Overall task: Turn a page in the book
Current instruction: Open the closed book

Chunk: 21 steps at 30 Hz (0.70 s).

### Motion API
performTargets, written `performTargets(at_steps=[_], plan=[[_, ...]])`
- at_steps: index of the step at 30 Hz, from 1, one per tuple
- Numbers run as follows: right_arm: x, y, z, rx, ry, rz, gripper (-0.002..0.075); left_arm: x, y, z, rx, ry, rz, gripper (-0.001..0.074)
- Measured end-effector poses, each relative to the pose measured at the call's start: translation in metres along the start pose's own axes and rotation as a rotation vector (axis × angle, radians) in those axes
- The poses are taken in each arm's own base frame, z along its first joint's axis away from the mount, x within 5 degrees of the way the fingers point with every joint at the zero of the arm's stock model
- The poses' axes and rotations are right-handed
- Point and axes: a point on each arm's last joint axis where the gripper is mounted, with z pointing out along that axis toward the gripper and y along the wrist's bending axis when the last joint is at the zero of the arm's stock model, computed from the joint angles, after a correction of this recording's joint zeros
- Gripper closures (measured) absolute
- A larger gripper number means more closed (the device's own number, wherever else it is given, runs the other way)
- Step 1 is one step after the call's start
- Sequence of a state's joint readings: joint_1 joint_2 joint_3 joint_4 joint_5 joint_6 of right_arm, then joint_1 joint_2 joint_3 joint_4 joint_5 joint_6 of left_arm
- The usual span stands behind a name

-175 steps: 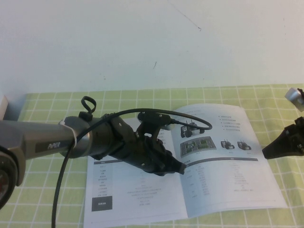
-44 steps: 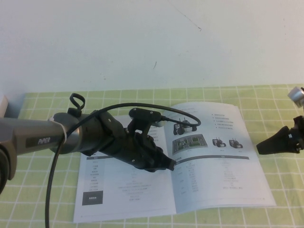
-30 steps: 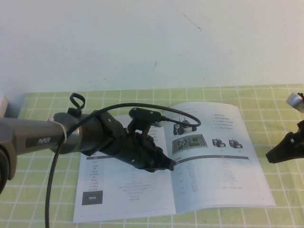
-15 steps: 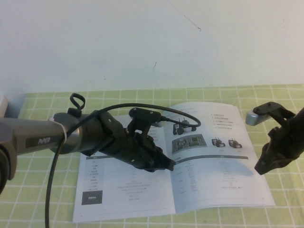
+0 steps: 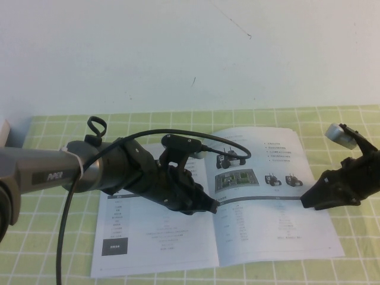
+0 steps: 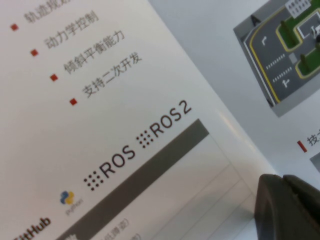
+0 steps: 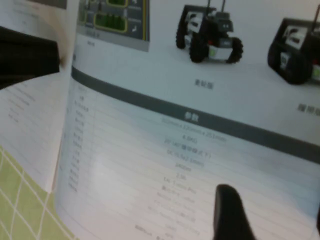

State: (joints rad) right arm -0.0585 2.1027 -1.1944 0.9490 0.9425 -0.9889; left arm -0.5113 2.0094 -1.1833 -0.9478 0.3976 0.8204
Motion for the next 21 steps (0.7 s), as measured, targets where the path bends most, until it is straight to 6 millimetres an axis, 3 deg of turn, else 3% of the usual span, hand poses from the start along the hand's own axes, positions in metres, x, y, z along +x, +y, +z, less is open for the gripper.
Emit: performTargets(at_steps=[3,10,21], plan=[[0.001,-0.002,-0.002,0.002,0.009,-0.008,0.0366,0.0,0.0,0.0,0.0,0.0,0.001,0.0739],[0.004,-0.005,-0.011,0.089,0.101,-0.062,0.0457,0.0,0.0,0.0,0.0,0.0,0.001,0.0739],[0.002,-0.002,-0.012,0.059,0.095,-0.073,0.0465,0.0,0.0,0.0,0.0,0.0,0.001,0.0739]])
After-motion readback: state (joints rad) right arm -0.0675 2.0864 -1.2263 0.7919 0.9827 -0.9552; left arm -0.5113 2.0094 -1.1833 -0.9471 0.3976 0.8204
